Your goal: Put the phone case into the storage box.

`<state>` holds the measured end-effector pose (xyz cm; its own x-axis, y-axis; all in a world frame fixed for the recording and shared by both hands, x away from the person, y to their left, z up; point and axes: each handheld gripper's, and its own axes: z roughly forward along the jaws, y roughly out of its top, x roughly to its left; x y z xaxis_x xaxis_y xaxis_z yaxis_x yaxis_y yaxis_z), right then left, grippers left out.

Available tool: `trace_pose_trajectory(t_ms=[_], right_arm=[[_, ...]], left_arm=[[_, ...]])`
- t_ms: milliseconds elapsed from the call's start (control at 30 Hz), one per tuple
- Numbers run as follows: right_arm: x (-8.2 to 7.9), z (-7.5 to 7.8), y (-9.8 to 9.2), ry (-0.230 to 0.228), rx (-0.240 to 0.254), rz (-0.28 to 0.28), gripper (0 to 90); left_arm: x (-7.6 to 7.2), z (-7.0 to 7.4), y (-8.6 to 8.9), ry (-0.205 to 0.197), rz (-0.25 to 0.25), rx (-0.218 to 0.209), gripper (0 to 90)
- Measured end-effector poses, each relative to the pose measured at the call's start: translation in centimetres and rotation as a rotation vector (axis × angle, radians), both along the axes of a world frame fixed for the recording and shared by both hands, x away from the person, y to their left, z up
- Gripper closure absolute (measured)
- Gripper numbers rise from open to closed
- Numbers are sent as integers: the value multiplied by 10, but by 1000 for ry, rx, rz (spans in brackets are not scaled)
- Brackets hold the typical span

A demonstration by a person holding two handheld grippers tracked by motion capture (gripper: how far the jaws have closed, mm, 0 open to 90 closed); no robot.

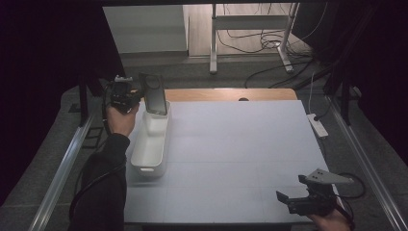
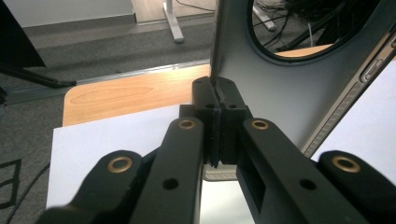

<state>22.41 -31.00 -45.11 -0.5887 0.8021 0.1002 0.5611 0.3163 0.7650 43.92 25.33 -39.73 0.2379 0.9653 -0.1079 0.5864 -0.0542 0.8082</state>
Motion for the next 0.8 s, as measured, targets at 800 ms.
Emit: trace_pose_trajectory(t_ms=[800], right_arm=[[1, -1, 1, 11, -5, 6, 0]], left_arm=[[14, -31, 0, 34, 32, -7, 888]])
